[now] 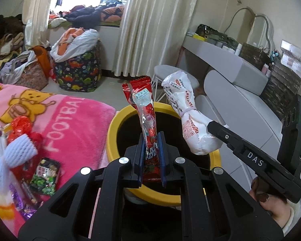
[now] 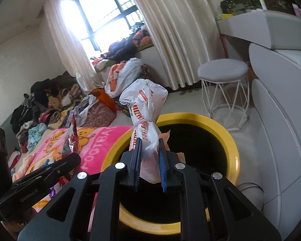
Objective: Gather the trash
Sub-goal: 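Carry the red wrapper and white bag over the yellow bin with both tools, then open both tools to drop the wrapper and bag into the bin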
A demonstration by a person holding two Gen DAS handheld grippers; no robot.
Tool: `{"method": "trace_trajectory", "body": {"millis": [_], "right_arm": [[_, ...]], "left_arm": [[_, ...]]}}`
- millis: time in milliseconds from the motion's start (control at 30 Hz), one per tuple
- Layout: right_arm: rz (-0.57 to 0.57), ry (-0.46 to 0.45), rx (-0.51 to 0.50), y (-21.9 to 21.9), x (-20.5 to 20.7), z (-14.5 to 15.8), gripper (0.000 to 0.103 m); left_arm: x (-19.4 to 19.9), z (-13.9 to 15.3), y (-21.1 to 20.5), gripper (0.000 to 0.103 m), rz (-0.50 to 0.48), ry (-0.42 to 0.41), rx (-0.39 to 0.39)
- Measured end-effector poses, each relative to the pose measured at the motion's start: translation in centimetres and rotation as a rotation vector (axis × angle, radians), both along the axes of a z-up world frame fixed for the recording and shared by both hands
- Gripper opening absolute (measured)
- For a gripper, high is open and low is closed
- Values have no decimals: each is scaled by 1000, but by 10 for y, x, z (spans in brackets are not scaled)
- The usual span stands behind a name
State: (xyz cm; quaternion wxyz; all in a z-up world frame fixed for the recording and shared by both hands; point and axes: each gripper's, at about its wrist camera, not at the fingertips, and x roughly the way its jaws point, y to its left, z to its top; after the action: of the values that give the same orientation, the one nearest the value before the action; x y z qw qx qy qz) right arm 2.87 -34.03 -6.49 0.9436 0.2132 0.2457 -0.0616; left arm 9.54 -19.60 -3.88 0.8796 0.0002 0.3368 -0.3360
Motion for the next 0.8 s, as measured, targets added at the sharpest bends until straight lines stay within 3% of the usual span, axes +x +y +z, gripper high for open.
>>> {"method": "trace_trajectory", "body": {"millis": [567, 700, 733, 767, 800], "right_arm": [[-93, 133, 112, -33, 2, -29, 16], [-99, 137, 123, -38, 4, -31, 23], [-104, 138, 124, -39, 4, -31, 25], [-108, 136, 125, -39, 4, -31, 30], [-112, 134, 124, -40, 3, -31, 37]], "left_arm": [[32, -36, -42, 8, -52, 69, 79], [40, -41, -44, 10, -48, 84, 82], [41, -42, -44, 19, -43, 85, 82], [42, -42, -42, 39, -37, 85, 78], [43, -41, -40, 49, -28, 82, 70]]}}
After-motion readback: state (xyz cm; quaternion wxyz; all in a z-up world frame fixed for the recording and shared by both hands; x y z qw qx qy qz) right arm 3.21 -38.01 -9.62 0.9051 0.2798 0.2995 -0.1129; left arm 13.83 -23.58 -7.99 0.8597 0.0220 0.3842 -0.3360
